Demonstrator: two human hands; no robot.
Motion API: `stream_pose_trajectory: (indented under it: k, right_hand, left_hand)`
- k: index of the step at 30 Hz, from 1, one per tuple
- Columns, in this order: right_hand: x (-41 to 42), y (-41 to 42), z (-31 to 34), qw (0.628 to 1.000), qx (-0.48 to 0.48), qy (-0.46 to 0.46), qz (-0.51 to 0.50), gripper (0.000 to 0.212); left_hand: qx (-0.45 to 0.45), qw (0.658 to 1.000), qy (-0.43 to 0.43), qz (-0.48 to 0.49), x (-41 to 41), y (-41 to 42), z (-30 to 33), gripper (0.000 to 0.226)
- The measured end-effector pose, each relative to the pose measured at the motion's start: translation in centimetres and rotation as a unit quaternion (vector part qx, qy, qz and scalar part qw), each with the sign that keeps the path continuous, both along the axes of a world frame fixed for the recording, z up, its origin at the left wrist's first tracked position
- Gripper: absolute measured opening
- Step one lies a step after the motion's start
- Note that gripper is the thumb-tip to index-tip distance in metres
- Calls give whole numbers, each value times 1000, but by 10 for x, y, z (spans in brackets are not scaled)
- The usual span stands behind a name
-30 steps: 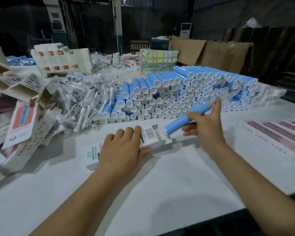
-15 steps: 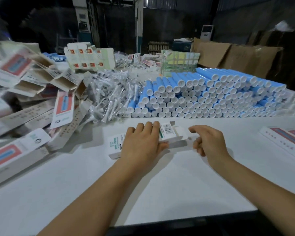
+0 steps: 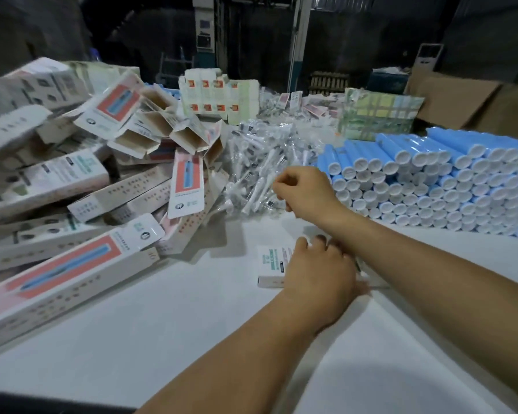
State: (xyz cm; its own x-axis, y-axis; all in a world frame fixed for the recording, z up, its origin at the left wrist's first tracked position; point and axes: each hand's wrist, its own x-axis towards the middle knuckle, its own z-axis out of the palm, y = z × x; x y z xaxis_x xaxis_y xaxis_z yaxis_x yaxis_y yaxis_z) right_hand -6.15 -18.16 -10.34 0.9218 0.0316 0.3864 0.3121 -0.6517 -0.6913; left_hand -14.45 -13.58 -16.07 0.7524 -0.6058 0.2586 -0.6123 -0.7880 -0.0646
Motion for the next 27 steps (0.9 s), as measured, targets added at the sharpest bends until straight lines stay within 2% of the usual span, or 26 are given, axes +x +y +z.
stream_pose_trajectory:
  k: [3,5,9,13,14,18,20,24,27]
  right_hand:
    - [37,30,-3,998,-21,55,-23,7]
    - [54,38,-6,991,-66,96,-57,9]
    - [64,40,-13,981,-133,107,-92,10]
    - [55,38,-16,981,-141,109,-74,7]
    - [51,38,-15,982,-134,114,-63,5]
    - [36,30,-9,982,-56,181,-24,28]
    - [28,23,-6,979,-21,205,-9,28]
    - [10,5,0,979,3,205,2,27]
    - [-11,-22,12,983,93,161,2,27]
  left_hand:
    - [-5,1000,14,-12,3,0,0,53]
    - [-21,1000,6,-20,4,0,-4,51]
    - [-91,996,9,1,8,-2,-12,54]
    - [-36,998,-39,-26,7,-3,-11,56]
    - [-20,998,-44,-32,6,-3,-10,55]
    - [-14,1000,-6,-20,6,-1,-5,49]
    - [-5,1000,8,-4,5,-1,-4,54]
    - [7,1000,-4,12,3,-3,-4,65]
    - [-19,999,-40,0,3,-1,-7,62]
